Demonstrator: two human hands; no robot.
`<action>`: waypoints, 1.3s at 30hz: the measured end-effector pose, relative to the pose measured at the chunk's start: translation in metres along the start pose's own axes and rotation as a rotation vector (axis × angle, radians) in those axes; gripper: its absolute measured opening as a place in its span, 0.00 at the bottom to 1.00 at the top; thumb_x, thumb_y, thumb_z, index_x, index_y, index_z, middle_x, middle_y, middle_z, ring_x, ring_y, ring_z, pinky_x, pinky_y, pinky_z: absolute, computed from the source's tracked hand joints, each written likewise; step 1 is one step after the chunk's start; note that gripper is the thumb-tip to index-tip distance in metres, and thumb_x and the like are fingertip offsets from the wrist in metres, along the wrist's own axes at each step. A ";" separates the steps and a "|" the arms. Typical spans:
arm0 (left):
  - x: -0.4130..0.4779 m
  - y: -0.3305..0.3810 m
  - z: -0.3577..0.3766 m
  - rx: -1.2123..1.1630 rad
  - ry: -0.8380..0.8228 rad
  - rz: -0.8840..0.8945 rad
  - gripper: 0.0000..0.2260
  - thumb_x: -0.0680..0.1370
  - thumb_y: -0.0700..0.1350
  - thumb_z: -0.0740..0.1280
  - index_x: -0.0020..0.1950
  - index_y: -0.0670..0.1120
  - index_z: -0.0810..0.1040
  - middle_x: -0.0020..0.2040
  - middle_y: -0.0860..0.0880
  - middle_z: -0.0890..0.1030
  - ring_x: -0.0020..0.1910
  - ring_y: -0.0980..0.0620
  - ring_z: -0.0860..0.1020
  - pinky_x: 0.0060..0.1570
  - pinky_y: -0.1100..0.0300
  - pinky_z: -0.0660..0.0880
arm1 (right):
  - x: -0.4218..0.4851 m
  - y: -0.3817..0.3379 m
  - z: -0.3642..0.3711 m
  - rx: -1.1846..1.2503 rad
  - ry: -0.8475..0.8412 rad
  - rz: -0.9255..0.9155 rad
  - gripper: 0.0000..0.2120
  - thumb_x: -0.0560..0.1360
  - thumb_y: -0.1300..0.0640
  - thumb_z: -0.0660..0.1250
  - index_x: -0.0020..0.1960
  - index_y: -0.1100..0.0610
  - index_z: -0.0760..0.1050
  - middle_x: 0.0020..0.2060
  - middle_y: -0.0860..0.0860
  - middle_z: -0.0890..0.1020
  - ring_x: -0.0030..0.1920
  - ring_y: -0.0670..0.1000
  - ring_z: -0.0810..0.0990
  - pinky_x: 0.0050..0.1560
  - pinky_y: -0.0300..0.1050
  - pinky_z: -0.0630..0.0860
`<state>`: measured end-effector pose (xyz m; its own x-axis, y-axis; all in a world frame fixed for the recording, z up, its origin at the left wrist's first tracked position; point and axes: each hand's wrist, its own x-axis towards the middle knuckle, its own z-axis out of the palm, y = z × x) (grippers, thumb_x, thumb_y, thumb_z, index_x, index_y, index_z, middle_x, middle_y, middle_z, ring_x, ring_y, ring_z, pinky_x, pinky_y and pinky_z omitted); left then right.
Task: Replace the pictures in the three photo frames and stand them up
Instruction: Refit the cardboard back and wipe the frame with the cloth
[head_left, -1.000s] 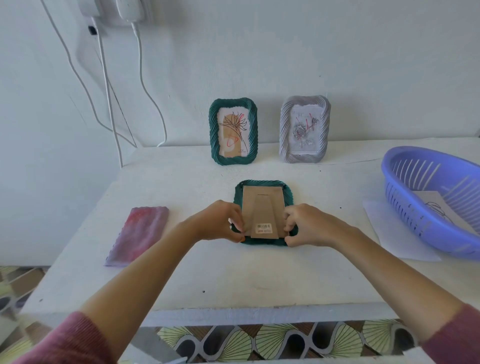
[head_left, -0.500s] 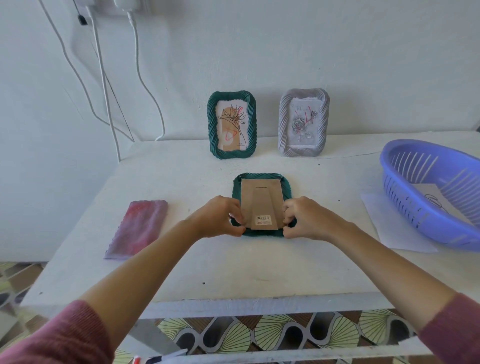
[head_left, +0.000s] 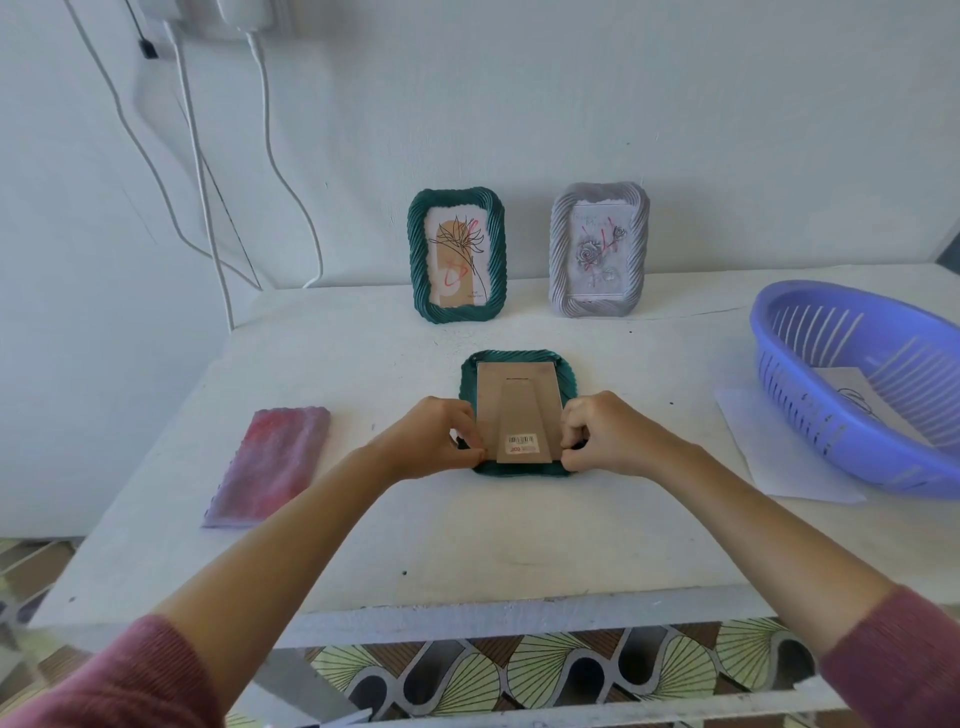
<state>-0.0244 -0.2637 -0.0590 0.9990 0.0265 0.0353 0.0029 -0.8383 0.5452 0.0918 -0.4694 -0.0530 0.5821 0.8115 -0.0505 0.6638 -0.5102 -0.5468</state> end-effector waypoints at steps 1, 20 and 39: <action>0.000 0.001 0.000 -0.006 0.004 -0.008 0.04 0.70 0.40 0.72 0.42 0.41 0.85 0.40 0.51 0.78 0.42 0.50 0.79 0.47 0.56 0.78 | 0.001 -0.001 -0.001 0.002 -0.007 0.013 0.03 0.64 0.65 0.69 0.33 0.63 0.76 0.35 0.50 0.76 0.35 0.51 0.73 0.41 0.50 0.75; 0.079 -0.023 -0.009 -0.144 0.274 -0.339 0.14 0.77 0.45 0.65 0.62 0.45 0.77 0.64 0.45 0.76 0.61 0.47 0.74 0.57 0.60 0.69 | 0.094 0.027 -0.015 0.095 0.273 0.231 0.11 0.72 0.61 0.68 0.55 0.60 0.80 0.40 0.53 0.76 0.45 0.52 0.74 0.45 0.41 0.68; 0.102 -0.040 -0.007 -0.203 0.214 -0.304 0.06 0.75 0.42 0.69 0.51 0.43 0.81 0.53 0.46 0.79 0.36 0.61 0.69 0.37 0.72 0.65 | 0.108 0.037 -0.015 0.098 0.261 0.165 0.05 0.71 0.64 0.69 0.47 0.62 0.81 0.34 0.55 0.75 0.36 0.52 0.72 0.33 0.37 0.65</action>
<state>0.0769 -0.2240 -0.0711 0.9223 0.3864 0.0088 0.2658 -0.6508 0.7112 0.1862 -0.4053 -0.0657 0.7874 0.6131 0.0639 0.5095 -0.5890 -0.6273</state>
